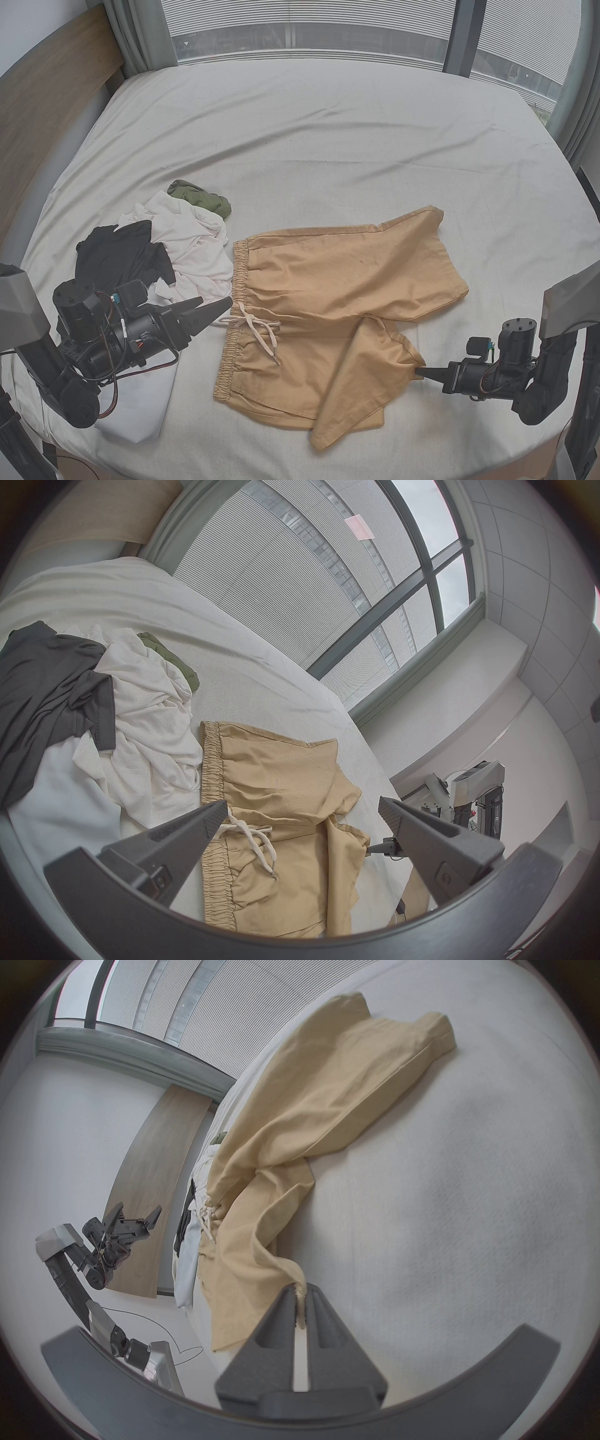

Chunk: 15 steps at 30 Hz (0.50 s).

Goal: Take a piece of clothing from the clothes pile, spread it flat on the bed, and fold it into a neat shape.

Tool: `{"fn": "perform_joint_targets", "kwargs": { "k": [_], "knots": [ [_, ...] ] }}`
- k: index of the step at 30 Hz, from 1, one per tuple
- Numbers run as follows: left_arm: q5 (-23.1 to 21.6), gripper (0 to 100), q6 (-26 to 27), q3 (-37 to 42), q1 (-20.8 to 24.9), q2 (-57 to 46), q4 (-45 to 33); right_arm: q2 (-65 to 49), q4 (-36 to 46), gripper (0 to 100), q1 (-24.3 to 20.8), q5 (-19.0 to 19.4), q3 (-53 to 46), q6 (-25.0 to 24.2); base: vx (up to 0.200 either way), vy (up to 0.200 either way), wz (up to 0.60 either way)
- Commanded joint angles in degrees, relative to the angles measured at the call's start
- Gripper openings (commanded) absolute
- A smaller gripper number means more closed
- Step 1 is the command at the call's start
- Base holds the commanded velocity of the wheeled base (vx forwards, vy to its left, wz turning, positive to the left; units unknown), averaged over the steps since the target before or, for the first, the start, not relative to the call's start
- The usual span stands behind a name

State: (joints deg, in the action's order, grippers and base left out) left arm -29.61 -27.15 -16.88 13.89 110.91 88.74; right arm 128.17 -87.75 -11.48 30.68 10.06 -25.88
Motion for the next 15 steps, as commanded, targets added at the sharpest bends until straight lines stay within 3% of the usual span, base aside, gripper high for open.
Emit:
{"fn": "perform_joint_targets", "kwargs": {
  "k": [1,15],
  "knots": [
    [0.0,100,0.0,-0.1,0.0,0.2,0.0,0.0,0.0,0,3.0,0.0,1.0,1.0,0.000,0.000,0.00],
    [0.0,100,0.0,-0.1,0.4,0.3,0.0,-0.4,0.1,0,8.6,-0.1,4.9,1.7,0.000,0.000,0.00]
  ]
}}
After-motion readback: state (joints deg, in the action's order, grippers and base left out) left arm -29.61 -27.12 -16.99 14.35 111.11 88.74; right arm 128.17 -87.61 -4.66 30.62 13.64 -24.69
